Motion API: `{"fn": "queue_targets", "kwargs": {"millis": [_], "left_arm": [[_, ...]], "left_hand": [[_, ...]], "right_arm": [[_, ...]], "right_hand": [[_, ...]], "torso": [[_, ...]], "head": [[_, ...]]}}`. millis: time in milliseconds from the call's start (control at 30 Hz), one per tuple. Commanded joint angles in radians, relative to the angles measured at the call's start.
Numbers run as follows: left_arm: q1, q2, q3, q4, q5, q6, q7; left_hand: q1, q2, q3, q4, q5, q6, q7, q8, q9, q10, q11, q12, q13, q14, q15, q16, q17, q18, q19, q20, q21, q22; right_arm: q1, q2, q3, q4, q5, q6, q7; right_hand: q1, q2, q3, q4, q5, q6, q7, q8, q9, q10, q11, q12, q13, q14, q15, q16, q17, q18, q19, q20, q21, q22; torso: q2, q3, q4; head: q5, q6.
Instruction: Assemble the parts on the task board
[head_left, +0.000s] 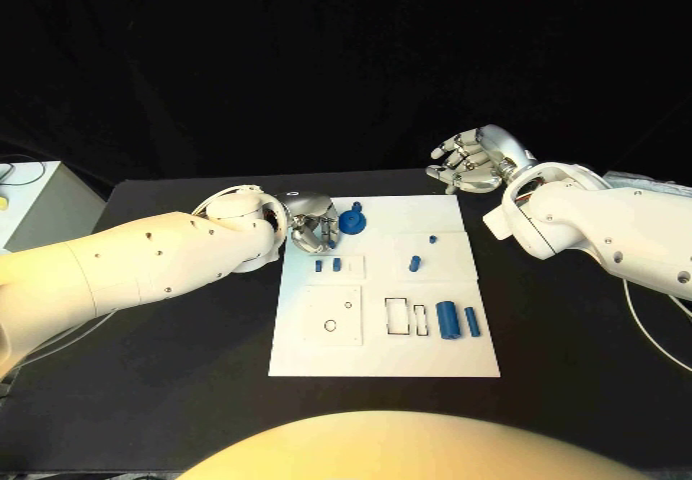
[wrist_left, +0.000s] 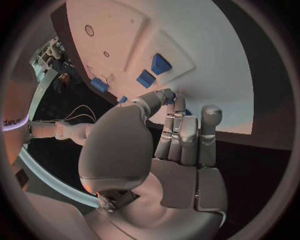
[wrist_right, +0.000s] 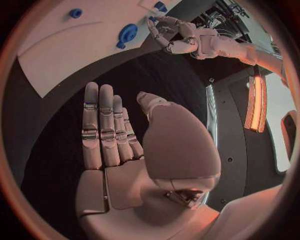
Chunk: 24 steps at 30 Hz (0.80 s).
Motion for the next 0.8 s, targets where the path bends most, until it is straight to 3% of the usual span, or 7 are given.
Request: {"fn": "queue_targets", "kwargs": {"millis": [33, 500, 667, 800], "left_arm": [[-0.003, 0.004, -0.005, 0.000, -0.025, 0.037, -0.004], [-0.003, 0.001, -0.006, 0.000, -0.017, 0.032, -0.003], [-0.004, -0.001, -0.006, 0.003, -0.011, 0.020, -0.004], [-0.004, -0.005, -0.006, 0.005, -0.005, 0.003, -0.008]], "left_hand": [[0.002, 0.008, -0.005, 0.001, -0.002, 0.006, 0.001, 0.003, 0.027, 0.008, -0.002, -0.006, 0.002, 0.001, 0.000, 0.004, -0.002, -0.015, 0.001, 0.001, -0.007, -0.001], [0.003, 0.007, -0.005, 0.000, -0.004, 0.000, 0.003, -0.005, 0.027, 0.004, 0.000, -0.014, 0.002, -0.005, 0.001, 0.001, -0.011, -0.015, -0.003, 0.000, -0.011, -0.005], [0.002, 0.002, -0.007, 0.000, -0.004, -0.019, 0.011, -0.025, 0.024, -0.008, 0.009, -0.031, 0.002, -0.011, 0.008, 0.000, -0.015, -0.015, -0.006, 0.002, -0.016, -0.008], [-0.002, -0.010, -0.010, 0.002, -0.003, -0.062, 0.021, -0.061, 0.017, -0.002, 0.014, -0.038, 0.008, -0.015, 0.014, 0.002, -0.019, -0.013, -0.011, 0.008, -0.023, -0.014]], "right_arm": [[-0.001, 0.000, 0.000, 0.000, -0.009, 0.014, 0.005], [-0.001, 0.000, 0.000, 0.000, -0.009, 0.014, 0.005], [-0.002, 0.000, 0.000, -0.001, -0.009, 0.013, 0.005], [-0.002, 0.000, 0.000, -0.001, -0.009, 0.013, 0.005]], "right_hand": [[0.001, -0.009, 0.005, 0.000, 0.004, 0.000, 0.006, 0.006, -0.001, 0.000, -0.003, -0.006, -0.001, 0.004, 0.006, -0.003, -0.001, 0.012, 0.004, 0.001, -0.006, -0.002], [0.001, -0.009, 0.005, 0.000, 0.004, 0.000, 0.006, 0.006, -0.001, 0.000, -0.003, -0.006, -0.001, 0.004, 0.006, -0.003, -0.001, 0.012, 0.004, 0.001, -0.006, -0.002], [0.001, -0.009, 0.005, 0.000, 0.004, 0.000, 0.006, 0.006, -0.001, 0.000, -0.003, -0.006, -0.001, 0.004, 0.006, -0.003, -0.001, 0.012, 0.004, 0.001, -0.006, -0.002], [0.000, -0.009, 0.005, 0.001, 0.004, -0.001, 0.006, 0.006, -0.002, 0.000, -0.002, -0.007, -0.005, 0.004, 0.006, -0.006, -0.001, 0.012, 0.004, 0.001, -0.008, -0.004]], "torso": [[0.000, -0.0002, -0.0002], [0.000, -0.0008, 0.0005], [0.000, -0.0008, 0.0002], [0.001, -0.0008, 0.0002]], "head": [[0.000, 0.000], [0.001, 0.000], [0.001, 0.000], [0.000, 0.000]]}}
